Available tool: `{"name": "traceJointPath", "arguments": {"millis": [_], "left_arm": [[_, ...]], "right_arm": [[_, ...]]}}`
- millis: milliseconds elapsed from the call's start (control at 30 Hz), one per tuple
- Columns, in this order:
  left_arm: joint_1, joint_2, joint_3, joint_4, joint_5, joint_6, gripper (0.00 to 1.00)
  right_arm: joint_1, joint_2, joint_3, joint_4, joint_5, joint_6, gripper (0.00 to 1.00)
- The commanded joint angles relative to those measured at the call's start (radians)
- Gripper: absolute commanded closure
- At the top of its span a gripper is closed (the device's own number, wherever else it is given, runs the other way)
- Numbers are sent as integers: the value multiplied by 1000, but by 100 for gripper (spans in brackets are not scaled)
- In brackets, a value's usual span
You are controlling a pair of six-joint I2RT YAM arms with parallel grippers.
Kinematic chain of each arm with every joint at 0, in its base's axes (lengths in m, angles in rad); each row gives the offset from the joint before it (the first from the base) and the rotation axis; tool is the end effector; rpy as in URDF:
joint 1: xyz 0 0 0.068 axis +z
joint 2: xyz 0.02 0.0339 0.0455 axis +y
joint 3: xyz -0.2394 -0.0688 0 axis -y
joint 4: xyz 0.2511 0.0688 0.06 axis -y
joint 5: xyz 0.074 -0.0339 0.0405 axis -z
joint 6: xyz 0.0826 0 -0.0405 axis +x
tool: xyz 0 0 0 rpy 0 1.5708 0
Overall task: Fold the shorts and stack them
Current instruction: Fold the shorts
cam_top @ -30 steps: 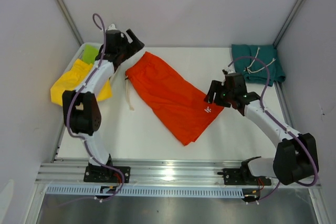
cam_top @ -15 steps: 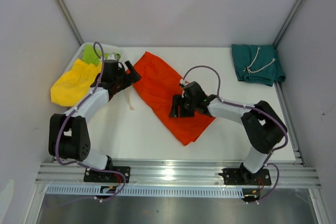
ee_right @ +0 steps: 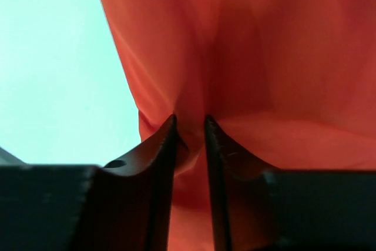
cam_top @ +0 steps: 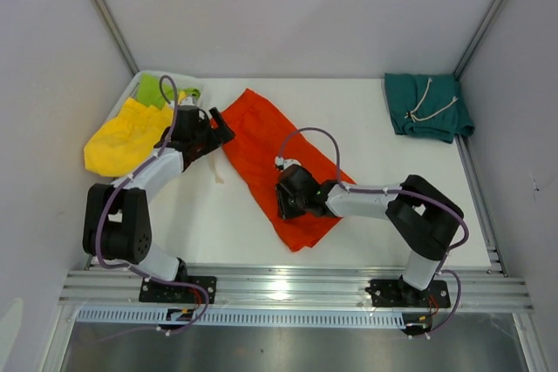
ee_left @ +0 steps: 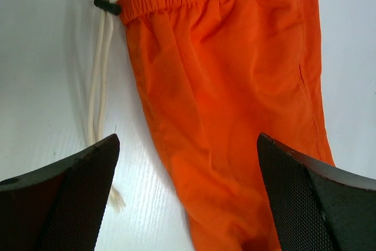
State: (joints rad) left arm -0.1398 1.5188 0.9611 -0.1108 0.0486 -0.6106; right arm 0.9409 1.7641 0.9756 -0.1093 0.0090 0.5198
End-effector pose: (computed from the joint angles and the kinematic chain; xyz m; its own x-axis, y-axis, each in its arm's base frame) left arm 0.3710 -0.0563 0.1736 -0.6043 -0.4933 -0.6257 -0.2069 0.8555 -0.4746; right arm 0.2263 0.3092 0.0902 -0.7995 -0.2536 -0.5445 -0.4697 0.8290 0.3035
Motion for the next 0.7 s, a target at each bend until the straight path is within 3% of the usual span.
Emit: {"name": "traceJointPath", "arguments": {"millis": [0, 267, 367, 400, 467, 667], "left_arm": [[-6, 15, -15, 59, 5, -9, 1], [-7, 56, -74, 146, 49, -40, 1], [-14, 72, -131, 224, 68, -76, 1], [-15, 75, -153, 247, 68, -84, 1], [-24, 86, -160, 276, 56, -97, 1], [-38, 132, -191, 385, 31, -173, 1]], "right_arm": [[91, 2, -64, -199, 216, 5, 74], [170, -84, -124, -319, 307, 46, 74], [173, -113, -152, -331, 301, 48, 63], [174, -123, -158, -337, 298, 49, 53], [177, -155, -166, -340, 293, 51, 48], [180, -221, -195, -363, 273, 51, 45]]}}
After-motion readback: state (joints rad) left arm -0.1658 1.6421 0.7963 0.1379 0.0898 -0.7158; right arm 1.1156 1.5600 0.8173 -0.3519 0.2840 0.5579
